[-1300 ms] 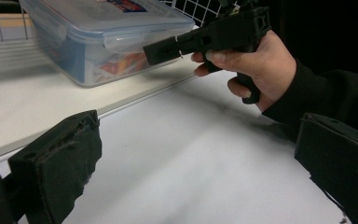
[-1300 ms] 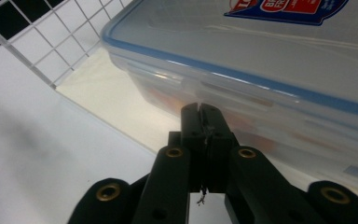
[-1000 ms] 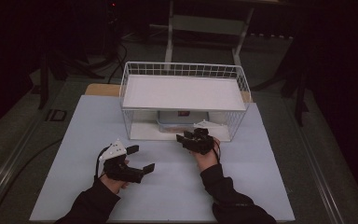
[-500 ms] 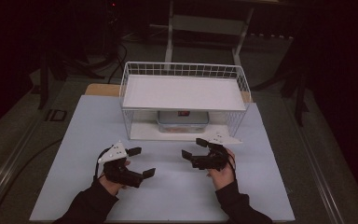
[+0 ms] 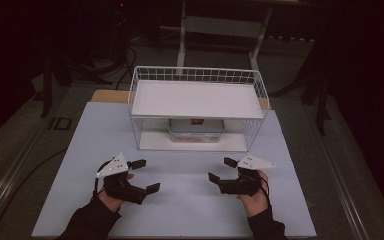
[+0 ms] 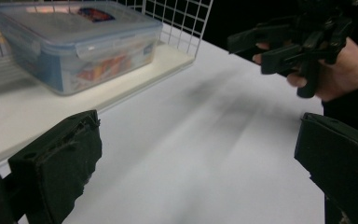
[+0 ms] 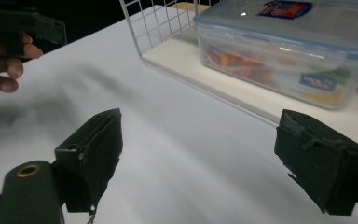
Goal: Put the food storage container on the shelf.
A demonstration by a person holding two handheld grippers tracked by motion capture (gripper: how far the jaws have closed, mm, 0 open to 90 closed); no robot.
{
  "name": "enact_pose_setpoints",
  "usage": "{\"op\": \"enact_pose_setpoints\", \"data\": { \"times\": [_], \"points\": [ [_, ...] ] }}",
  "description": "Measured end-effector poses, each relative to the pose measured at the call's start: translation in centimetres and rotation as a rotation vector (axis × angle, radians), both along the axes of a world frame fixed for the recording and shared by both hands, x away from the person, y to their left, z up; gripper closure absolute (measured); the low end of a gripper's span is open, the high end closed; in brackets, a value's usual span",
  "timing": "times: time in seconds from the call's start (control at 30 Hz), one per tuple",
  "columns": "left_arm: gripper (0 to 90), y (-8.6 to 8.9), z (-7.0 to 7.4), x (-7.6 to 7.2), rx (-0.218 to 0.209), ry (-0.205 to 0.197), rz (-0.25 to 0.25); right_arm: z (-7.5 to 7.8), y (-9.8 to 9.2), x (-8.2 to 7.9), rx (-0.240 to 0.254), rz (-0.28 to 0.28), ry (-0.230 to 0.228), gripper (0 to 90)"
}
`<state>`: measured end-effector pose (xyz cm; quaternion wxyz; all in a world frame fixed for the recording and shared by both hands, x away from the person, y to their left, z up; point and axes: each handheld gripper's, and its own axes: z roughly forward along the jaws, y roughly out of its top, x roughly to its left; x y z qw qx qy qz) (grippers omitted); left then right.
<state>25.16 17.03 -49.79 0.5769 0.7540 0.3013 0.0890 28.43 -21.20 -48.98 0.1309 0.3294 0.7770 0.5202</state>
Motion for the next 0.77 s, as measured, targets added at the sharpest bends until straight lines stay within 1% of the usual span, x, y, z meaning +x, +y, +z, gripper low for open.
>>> {"op": "enact_pose_setpoints", "data": {
  "times": [0.13,0.17,0.23,0.37,0.43,0.5,0.6,0.67,0.77],
  "points": [
    [0.8,0.2,-0.2,-0.4,0.021,0.0,-0.007,-0.2,-1.0,-0.9,-0.014,-0.005,-0.013,15.2],
    [0.8,0.2,-0.3,-0.5,0.029,-0.003,-0.008,-0.3,-1.2,-1.1,-0.023,-0.011,-0.011,15.2],
    [0.8,0.1,-0.4,-0.8,0.03,-0.015,-0.006,-0.6,-1.8,-1.5,-0.029,-0.02,-0.001,15.2],
    [0.8,-0.2,-0.7,-1.0,0.043,-0.02,-0.019,-1.0,-2.8,-2.1,-0.04,-0.037,0.014,15.2],
    [0.8,-0.2,-0.8,-1.0,0.049,-0.022,-0.017,-1.4,-3.2,-2.5,-0.065,-0.033,0.012,15.2],
    [0.9,-0.3,-0.8,-1.0,0.048,-0.021,-0.019,-1.7,-3.5,-2.7,-0.067,-0.03,0.011,15.3],
    [0.9,-0.2,-0.9,-0.8,0.043,-0.024,-0.018,-2.1,-3.8,-2.6,-0.083,-0.027,0.02,15.3],
    [0.8,-0.2,-1.0,-0.7,0.047,-0.022,-0.016,-2.2,-3.7,-2.5,-0.089,-0.025,0.024,15.4],
    [0.9,-0.2,-1.3,-0.7,0.058,-0.015,-0.022,-2.1,-3.7,-2.6,-0.082,-0.018,0.022,15.3]
  ]
}}
